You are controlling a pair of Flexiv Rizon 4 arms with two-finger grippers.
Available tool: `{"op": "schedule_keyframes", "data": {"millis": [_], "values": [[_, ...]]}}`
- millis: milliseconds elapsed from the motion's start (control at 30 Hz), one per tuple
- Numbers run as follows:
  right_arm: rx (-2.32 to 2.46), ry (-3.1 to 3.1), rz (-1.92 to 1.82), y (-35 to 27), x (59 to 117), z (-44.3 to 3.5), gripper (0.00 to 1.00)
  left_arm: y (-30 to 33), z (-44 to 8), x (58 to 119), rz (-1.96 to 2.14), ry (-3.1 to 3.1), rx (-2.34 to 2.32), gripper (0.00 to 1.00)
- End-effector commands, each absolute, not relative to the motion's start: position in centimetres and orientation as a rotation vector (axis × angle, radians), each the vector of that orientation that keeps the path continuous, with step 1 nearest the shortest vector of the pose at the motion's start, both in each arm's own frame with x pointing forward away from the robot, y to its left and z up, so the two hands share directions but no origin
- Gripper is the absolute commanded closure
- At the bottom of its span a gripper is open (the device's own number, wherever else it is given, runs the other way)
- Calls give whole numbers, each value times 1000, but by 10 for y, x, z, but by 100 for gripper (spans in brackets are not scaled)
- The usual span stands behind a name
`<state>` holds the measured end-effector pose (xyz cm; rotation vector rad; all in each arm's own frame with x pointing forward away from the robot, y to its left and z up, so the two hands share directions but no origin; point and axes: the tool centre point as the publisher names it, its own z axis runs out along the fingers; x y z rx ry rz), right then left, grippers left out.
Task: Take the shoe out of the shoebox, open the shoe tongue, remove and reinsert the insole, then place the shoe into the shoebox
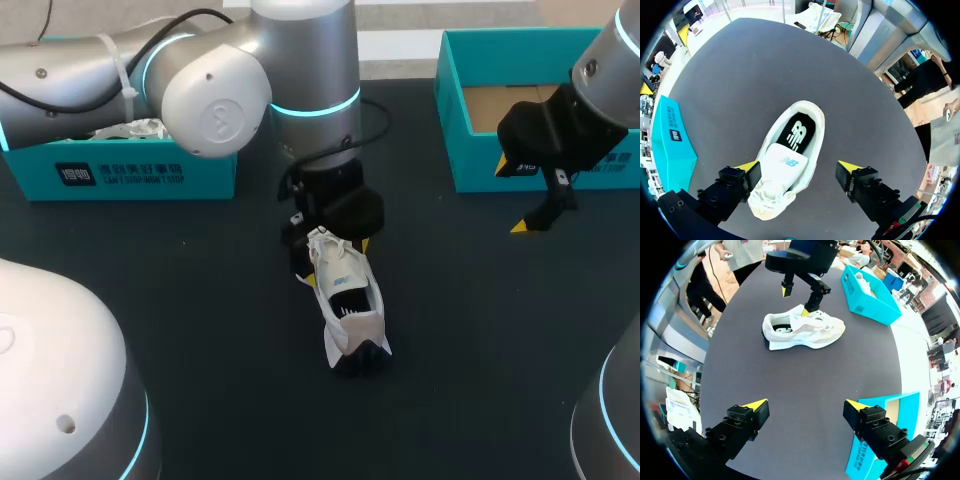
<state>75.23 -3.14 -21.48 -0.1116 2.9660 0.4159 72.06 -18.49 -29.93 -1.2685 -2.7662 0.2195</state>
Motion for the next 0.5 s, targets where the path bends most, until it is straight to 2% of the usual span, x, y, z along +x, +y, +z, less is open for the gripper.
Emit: {"op": "schedule_keyframes", "data": {"millis": [33, 167, 400, 500], "values": [[-112, 2966, 413, -31, 752, -215, 0, -183, -300, 720, 224, -2770, -1272, 0], [-112, 2966, 413, -31, 752, -215, 0, -183, -300, 720, 224, -2770, -1272, 0], [-112, 2966, 413, -31, 752, -215, 0, -199, -292, 701, 187, -3068, -407, 0], [-112, 2966, 413, -31, 752, -215, 0, -206, -293, 691, 293, -3057, -345, 0]]}}
